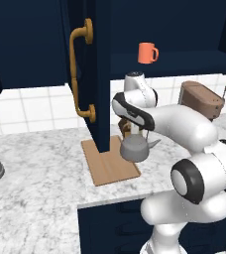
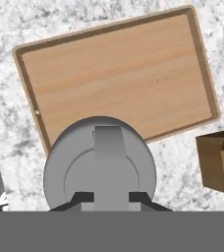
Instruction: Pick the kettle from the counter and place it on the tray. Then pick the mug from the cabinet and place it on the tray. Then close the cabinet doors.
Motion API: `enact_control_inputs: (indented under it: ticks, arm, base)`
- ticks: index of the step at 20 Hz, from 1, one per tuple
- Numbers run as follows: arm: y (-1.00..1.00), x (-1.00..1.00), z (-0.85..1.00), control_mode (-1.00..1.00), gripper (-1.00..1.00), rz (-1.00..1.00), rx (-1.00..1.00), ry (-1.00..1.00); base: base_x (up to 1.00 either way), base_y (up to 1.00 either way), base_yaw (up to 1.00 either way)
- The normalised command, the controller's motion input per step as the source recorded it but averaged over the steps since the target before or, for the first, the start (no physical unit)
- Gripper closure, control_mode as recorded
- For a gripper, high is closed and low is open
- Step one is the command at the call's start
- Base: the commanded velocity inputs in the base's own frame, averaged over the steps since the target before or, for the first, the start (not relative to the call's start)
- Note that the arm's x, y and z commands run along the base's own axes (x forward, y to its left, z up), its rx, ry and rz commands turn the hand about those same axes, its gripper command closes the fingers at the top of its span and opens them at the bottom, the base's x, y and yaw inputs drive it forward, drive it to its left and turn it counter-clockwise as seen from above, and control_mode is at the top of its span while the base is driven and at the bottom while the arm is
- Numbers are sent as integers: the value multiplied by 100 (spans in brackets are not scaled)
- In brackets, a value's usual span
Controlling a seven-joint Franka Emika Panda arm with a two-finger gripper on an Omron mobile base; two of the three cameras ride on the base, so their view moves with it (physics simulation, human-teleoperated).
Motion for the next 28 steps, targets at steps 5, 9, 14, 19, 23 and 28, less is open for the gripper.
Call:
enact_control_inputs:
  ticks: [5,9,14,19,23,28]
  arm:
    - [27,0,-11,-100,100,23,0,-2]
    - [31,5,-16,-100,100,16,0,-2]
    - [42,16,-4,-100,100,13,0,-2]
    - [16,20,-7,-100,100,5,0,-9]
    - [32,17,-26,-100,100,4,0,-1]
    - [17,25,-18,-100,100,3,0,-2]
  base:
    - [0,0,0]
    - [0,0,0]
    - [0,0,0]
    - [0,0,0]
    - [0,0,0]
    - [0,0,0]
